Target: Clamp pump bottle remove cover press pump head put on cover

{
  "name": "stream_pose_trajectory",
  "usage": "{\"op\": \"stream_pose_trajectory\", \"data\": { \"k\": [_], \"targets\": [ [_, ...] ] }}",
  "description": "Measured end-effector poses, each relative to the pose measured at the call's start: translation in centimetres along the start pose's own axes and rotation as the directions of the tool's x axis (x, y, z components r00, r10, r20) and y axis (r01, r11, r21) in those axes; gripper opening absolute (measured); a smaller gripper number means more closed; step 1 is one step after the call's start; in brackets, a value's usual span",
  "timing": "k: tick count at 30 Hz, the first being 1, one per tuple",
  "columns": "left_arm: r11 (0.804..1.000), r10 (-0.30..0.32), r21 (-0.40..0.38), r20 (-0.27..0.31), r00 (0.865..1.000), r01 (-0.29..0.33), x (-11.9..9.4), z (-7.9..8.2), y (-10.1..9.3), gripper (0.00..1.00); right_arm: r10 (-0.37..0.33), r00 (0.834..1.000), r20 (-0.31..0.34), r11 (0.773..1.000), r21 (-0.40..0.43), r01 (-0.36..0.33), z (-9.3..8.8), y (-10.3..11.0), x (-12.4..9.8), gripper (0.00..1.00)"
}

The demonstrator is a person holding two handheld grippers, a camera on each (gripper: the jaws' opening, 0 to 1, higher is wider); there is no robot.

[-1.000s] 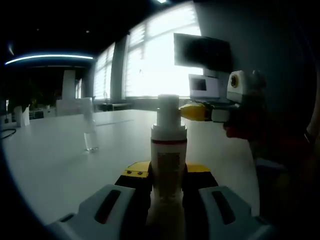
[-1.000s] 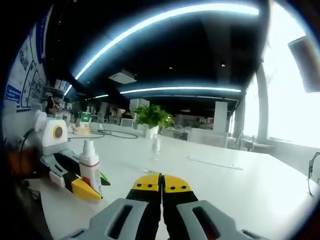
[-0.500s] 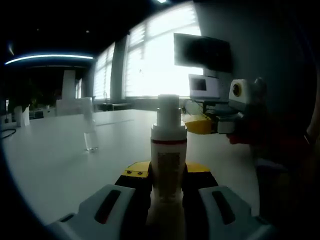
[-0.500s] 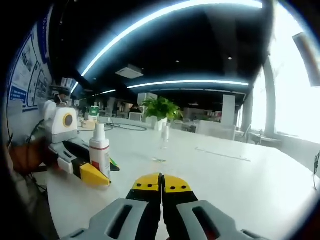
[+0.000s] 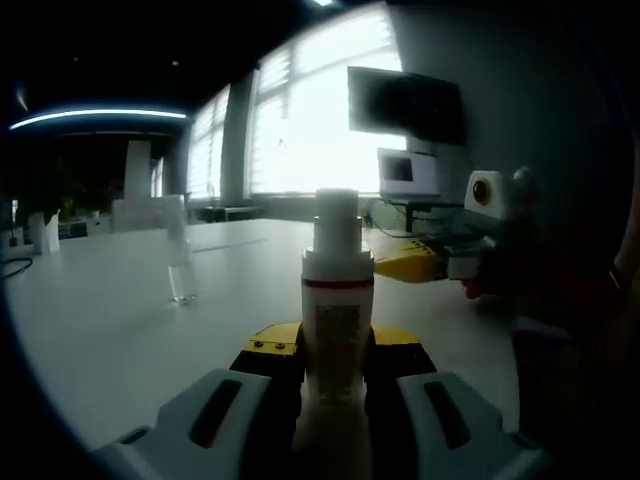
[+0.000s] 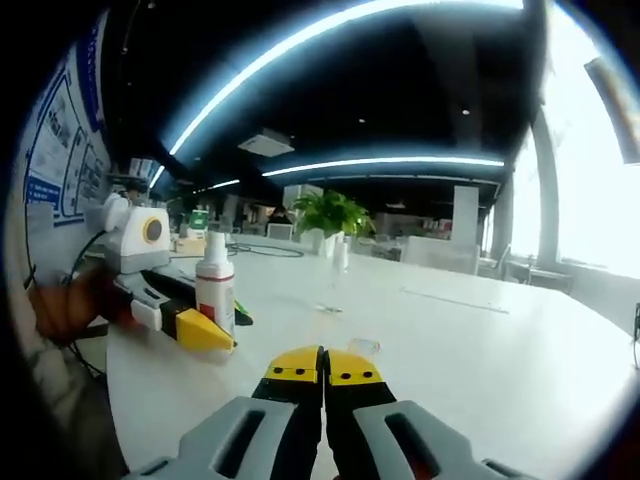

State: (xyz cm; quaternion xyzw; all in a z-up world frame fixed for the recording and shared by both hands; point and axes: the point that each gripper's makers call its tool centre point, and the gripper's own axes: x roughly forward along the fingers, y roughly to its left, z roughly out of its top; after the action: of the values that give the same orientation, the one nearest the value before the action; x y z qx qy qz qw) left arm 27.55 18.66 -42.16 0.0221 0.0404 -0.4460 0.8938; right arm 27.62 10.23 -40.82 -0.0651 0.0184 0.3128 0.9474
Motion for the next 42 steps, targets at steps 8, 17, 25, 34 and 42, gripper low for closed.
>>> {"op": "stream_pose_trajectory", "data": {
  "k": [8, 17, 25, 34, 42],
  "targets": [
    [1.000, 0.000, 0.002, 0.000, 1.000, 0.000, 0.0, 0.0, -0.1, 0.14, 0.033, 0.999, 0.006, 0.999, 0.027, -0.033, -0.7, 0.3, -0.2, 0.00],
    [1.000, 0.000, 0.002, 0.000, 1.000, 0.000, 0.0, 0.0, -0.1, 0.14, 0.057, 0.998, 0.003, 0.998, -0.002, -0.057, -0.8, 1.2, -0.4, 0.00],
    [1.000, 0.001, 0.004, 0.000, 1.000, -0.001, 0.0, 0.0, -0.1, 0.14, 0.069, 0.998, -0.006, 0.997, -0.034, -0.069, -0.9, 1.7, -0.1, 0.00],
    [1.000, 0.003, 0.005, 0.000, 1.000, -0.003, 0.0, 0.0, -0.1, 0.14, 0.088, 0.996, -0.003, 0.996, -0.018, -0.088, -0.8, 1.9, 0.0, 0.00],
    [1.000, 0.002, 0.002, 0.000, 1.000, -0.002, 0.0, 0.0, -0.1, 0.14, 0.088, 0.996, -0.012, 0.996, -0.026, -0.089, -1.0, 1.9, 0.1, 0.00]
  ]
}}
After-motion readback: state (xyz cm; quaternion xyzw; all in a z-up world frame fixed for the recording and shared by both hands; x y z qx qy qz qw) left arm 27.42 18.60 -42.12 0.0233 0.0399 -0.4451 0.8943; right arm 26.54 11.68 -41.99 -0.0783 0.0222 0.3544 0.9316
